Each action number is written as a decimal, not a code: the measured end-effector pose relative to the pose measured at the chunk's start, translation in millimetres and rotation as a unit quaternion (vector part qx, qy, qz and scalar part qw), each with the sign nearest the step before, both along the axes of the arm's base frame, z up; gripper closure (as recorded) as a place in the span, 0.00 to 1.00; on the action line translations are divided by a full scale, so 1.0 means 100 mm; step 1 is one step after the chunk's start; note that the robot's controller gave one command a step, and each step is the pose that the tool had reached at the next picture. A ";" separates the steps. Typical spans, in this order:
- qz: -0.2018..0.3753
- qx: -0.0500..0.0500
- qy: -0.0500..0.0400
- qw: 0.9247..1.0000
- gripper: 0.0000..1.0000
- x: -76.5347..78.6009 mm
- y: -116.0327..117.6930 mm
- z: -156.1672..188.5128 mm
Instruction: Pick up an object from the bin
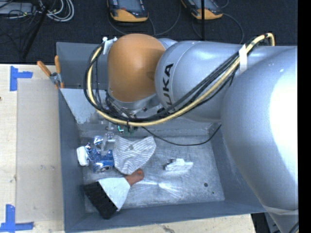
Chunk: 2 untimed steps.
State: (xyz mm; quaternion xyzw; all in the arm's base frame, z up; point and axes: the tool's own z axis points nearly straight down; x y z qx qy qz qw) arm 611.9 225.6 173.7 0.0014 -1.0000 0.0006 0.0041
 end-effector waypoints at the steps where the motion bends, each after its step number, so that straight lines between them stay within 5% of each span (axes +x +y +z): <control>1: -0.002 0.001 -0.004 1.000 0.00 0.02 -0.01 0.05; 2: -0.002 0.002 -0.007 1.000 0.00 0.02 0.05 -0.46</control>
Offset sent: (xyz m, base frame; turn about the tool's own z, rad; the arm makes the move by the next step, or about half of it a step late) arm -0.0019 0.0100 -0.1037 0.0056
